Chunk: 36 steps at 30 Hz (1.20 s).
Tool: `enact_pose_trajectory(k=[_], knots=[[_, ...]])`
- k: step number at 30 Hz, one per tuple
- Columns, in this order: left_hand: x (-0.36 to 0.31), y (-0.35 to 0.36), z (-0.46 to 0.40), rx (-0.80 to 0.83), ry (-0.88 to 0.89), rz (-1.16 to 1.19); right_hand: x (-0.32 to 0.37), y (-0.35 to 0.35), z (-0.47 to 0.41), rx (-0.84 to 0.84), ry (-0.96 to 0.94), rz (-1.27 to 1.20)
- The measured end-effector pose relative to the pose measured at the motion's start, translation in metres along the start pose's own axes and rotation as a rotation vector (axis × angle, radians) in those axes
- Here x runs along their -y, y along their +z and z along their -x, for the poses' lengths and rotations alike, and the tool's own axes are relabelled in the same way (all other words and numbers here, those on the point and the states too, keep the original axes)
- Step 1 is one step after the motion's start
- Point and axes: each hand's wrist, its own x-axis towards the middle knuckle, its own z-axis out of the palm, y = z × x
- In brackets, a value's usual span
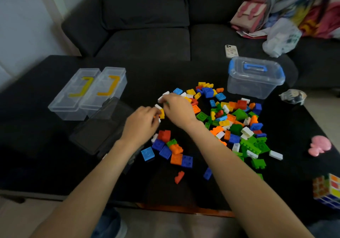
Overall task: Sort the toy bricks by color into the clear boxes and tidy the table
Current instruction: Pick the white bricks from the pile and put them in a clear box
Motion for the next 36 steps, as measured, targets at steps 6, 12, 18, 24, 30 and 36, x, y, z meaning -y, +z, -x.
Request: enact_pose_trajectory(k=[6,12,18,24,30,36], knots=[[0.004,0.043,-0.054,0.444,-0.027,-0.315,-0.074,0.013,-0.036,0.136,0.153,0.150],[0.016,0.060,-0.063,0.509,-0.103,-0.209,-0.096,0.031,-0.077,0.333,0.153,0.313],[0.031,0.051,-0.057,0.406,-0.112,-0.146,-0.095,0.046,-0.072,0.387,0.032,0.427],[0.030,0.044,-0.073,0.325,-0.201,-0.002,-0.096,0.037,-0.051,0.396,-0.063,0.493],[0.037,0.064,-0.113,0.346,-0.330,0.062,-0.104,0.020,-0.046,0.346,-0.068,0.393],[0.047,0.072,-0.113,0.446,-0.396,0.249,-0.098,0.008,-0.043,0.119,0.005,-0.014]])
